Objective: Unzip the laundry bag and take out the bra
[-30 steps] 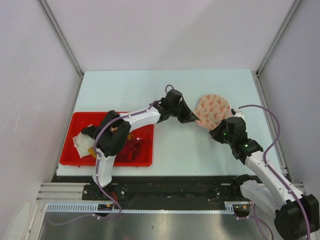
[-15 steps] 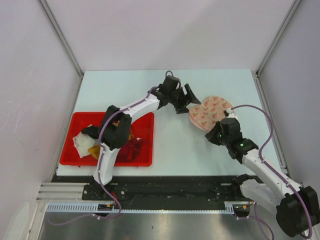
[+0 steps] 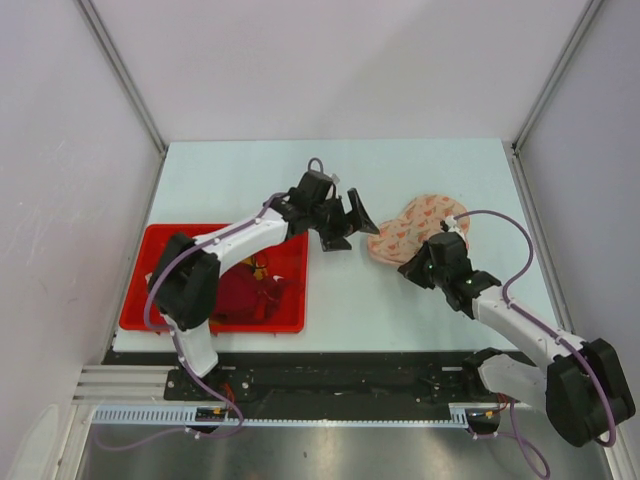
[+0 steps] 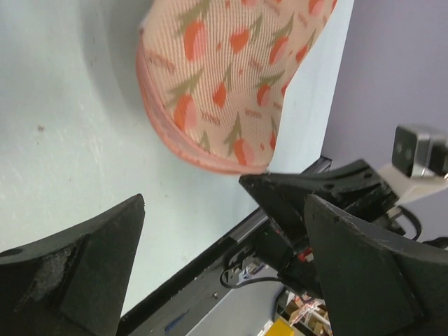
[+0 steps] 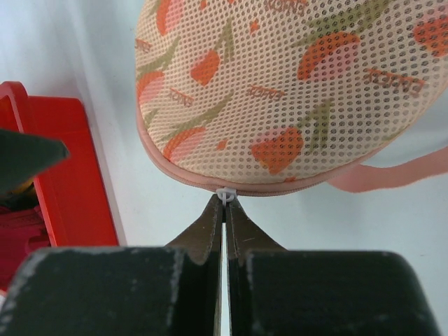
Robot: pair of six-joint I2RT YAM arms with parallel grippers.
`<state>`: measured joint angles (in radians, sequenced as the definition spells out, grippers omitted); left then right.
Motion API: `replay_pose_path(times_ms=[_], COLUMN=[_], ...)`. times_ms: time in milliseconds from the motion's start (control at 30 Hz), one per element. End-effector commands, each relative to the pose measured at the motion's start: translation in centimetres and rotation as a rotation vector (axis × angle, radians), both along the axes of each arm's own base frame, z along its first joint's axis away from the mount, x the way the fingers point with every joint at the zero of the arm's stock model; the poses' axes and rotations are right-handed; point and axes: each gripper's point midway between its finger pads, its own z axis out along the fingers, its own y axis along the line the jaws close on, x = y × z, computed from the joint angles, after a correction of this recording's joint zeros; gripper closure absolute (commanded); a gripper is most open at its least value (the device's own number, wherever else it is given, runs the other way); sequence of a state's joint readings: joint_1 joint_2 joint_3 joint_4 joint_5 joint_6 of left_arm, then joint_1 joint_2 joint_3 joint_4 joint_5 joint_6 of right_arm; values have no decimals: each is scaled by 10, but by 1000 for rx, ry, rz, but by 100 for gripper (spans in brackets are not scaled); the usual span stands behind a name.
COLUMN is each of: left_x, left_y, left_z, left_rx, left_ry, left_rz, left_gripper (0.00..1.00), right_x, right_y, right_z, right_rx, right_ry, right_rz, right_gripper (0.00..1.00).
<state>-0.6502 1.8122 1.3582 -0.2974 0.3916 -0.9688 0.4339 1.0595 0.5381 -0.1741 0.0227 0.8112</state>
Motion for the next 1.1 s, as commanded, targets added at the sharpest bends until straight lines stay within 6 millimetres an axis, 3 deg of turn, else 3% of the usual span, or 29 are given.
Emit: replay_pose_path(times_ms=[0,67,167,400,567,733,800,833,933,967,1000,1033,1067], left_x=[-24,-32,-27,-24,-19,-15,-11,-8,0,3,5,8,15], left_y=[-19,-32,-46,-56,-67,-71,-76,-77,-75,-73,-70,-67,-62], left_z=[7,6,0,-23,-22,-39,-35,-34,-36,-37,-37,-37,-36], left_rx=[-61,-65,-76,-156,-220,-206,-216,-213,-178,-174,-164,-159,-161], left_ry=[-6,9,44,121,143,177,174,169,151,151,156,150,144], left_rz=[-48,-78,-63,31,47,81,81,87,107,113,120,123,138], left_gripper=[0,0,0,0,0,0,2,6,36,67,86,99,100], right_x=[20,22,22,23,24,30,29,30,31,31,31,31,29], right_y=[13,14,14,13,14,19,25,26,29,28,25,21,18], right_z=[20,22,24,33,34,38,38,38,39,39,39,37,34], right_rx=[78,81,84,88,92,97,113,117,120,113,107,100,78], right_ry=[-65,-71,-74,-94,-96,-110,-104,-100,-100,-103,-102,-95,-90], right_rz=[-17,-18,-17,-20,-20,-12,10,13,22,23,15,11,23], right_gripper=[100,100,100,100,100,100,100,100,100,100,100,100,100])
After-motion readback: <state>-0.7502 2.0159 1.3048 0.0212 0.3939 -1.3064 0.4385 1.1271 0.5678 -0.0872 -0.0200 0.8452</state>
